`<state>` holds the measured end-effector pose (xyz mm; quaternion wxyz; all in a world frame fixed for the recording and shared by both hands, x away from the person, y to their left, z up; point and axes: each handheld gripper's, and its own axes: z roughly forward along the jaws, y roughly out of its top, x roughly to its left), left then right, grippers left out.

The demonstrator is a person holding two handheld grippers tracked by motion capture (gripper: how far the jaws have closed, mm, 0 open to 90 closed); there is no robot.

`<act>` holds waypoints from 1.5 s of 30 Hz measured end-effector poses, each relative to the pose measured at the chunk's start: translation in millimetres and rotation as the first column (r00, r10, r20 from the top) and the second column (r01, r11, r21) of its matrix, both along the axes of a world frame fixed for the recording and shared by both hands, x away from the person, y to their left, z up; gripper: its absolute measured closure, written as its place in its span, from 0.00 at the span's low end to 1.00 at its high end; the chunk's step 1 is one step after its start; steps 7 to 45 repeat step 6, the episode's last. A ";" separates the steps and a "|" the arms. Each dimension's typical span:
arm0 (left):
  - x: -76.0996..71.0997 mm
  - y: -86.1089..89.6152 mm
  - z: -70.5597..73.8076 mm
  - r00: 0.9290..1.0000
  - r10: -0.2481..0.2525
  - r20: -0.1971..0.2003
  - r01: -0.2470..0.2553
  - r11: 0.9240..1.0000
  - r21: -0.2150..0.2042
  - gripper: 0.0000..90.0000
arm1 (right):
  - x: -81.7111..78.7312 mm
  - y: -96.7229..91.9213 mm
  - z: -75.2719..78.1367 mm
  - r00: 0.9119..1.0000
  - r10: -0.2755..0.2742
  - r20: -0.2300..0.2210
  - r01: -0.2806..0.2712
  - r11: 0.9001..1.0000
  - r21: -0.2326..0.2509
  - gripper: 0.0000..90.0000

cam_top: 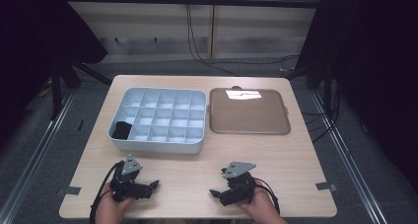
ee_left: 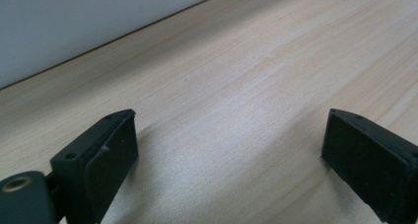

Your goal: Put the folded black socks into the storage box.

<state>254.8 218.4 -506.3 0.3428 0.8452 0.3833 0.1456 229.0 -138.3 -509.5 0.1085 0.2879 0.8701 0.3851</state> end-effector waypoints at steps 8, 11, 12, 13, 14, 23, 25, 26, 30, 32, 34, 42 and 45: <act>-1.1 -1.3 -2.2 1.000 -0.002 0.011 0.003 1.000 -0.007 0.02 | -0.1 -0.2 0.0 1.000 0.000 0.000 0.000 1.000 0.000 0.21; -1.1 -1.3 -2.2 1.000 -0.002 0.011 0.003 1.000 -0.007 0.02 | -0.1 -0.2 0.0 1.000 0.000 0.000 0.000 1.000 0.000 0.21; -1.1 -1.3 -2.2 1.000 -0.002 0.011 0.003 1.000 -0.007 0.02 | -0.1 -0.2 0.0 1.000 0.000 0.000 0.000 1.000 0.000 0.21; -1.1 -1.3 -2.2 1.000 -0.002 0.011 0.003 1.000 -0.007 0.02 | -0.1 -0.2 0.0 1.000 0.000 0.000 0.000 1.000 0.000 0.21; -1.1 -1.3 -2.2 1.000 -0.002 0.011 0.003 1.000 -0.007 0.02 | -0.1 -0.2 0.0 1.000 0.000 0.000 0.000 1.000 0.000 0.21; -1.1 -1.3 -2.2 1.000 -0.002 0.011 0.003 1.000 -0.007 0.02 | -0.1 -0.2 0.0 1.000 0.000 0.000 0.000 1.000 0.000 0.21; -1.1 -1.3 -2.2 1.000 -0.002 0.011 0.003 1.000 -0.007 0.02 | -0.1 -0.2 0.0 1.000 0.000 0.000 0.000 1.000 0.000 0.21; -1.1 -1.3 -2.2 1.000 -0.002 0.011 0.003 1.000 -0.007 0.02 | -0.1 -0.2 0.0 1.000 0.000 0.000 0.000 1.000 0.000 0.21; -1.1 -1.3 -2.2 1.000 -0.002 0.011 0.003 1.000 -0.007 0.02 | -0.1 -0.2 0.0 1.000 0.000 0.000 0.000 1.000 0.000 0.21; -1.1 -1.3 -2.2 1.000 -0.002 0.011 0.003 1.000 -0.007 0.02 | -0.1 -0.2 0.0 1.000 0.000 0.000 0.000 1.000 0.000 0.21; -1.1 -1.3 -2.2 1.000 -0.002 0.011 0.003 1.000 -0.007 0.02 | -0.1 -0.2 0.0 1.000 0.000 0.000 0.000 1.000 0.000 0.21; -1.1 -1.3 -2.2 1.000 -0.002 0.011 0.003 1.000 -0.007 0.02 | -0.1 -0.2 0.0 1.000 0.000 0.000 0.000 1.000 0.000 0.21; -1.1 -1.3 -2.2 1.000 -0.002 0.011 0.003 1.000 -0.007 0.02 | -0.1 -0.2 0.0 1.000 0.000 0.000 0.000 1.000 0.000 0.21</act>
